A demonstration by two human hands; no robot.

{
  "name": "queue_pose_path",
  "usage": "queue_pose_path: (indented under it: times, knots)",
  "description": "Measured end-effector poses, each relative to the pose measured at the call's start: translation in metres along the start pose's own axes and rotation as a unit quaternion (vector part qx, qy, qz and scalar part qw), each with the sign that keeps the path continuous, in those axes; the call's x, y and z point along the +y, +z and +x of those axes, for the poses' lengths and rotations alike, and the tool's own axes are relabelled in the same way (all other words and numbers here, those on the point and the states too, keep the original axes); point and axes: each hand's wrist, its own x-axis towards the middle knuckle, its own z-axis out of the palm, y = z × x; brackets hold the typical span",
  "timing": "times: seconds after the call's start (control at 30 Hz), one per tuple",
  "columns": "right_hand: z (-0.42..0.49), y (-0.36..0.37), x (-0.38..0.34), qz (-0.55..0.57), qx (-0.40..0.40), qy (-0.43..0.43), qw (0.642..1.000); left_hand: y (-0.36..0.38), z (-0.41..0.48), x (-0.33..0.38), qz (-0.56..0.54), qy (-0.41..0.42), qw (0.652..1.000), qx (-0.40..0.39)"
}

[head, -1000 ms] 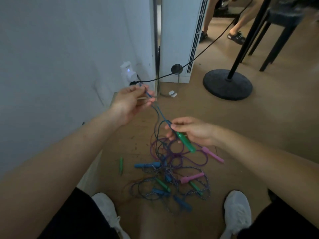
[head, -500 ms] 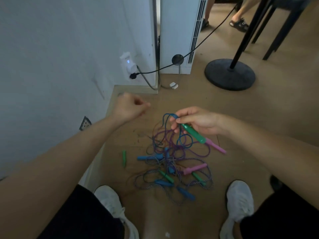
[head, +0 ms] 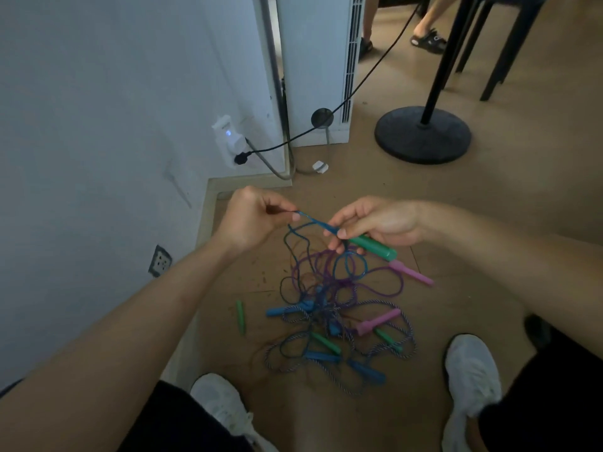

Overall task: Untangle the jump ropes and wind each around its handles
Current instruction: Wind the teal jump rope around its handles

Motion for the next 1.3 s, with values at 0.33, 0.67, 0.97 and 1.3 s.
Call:
queue_pose_path:
  times: [0.33, 0.67, 0.97, 1.3]
  knots:
    - [-0.007, 0.002, -0.002, 0.071, -0.02, 0.006, 0.997, -0.049, 0.008, -0.054, -0.046, -0.28, 0.94, 0.192]
    - [-0.007, -0.005, -0.004, 0.051, 0.07, -0.026, 0.996, -0.024, -0.001, -0.013, 0.017, -0.193, 0.98, 0.037]
    - [-0.012, 0.003, -0.012, 0.037, 0.006, -0.032, 0.999, 0.032, -0.016, 0.026, 0.002, 0.061, 0.998, -0.028]
    - [-0.02, -0.01, -0.003, 0.007, 0.002, 0.016, 1.0, -0.009, 0.008, 0.015, -0.177, -0.174, 0.961, 0.125]
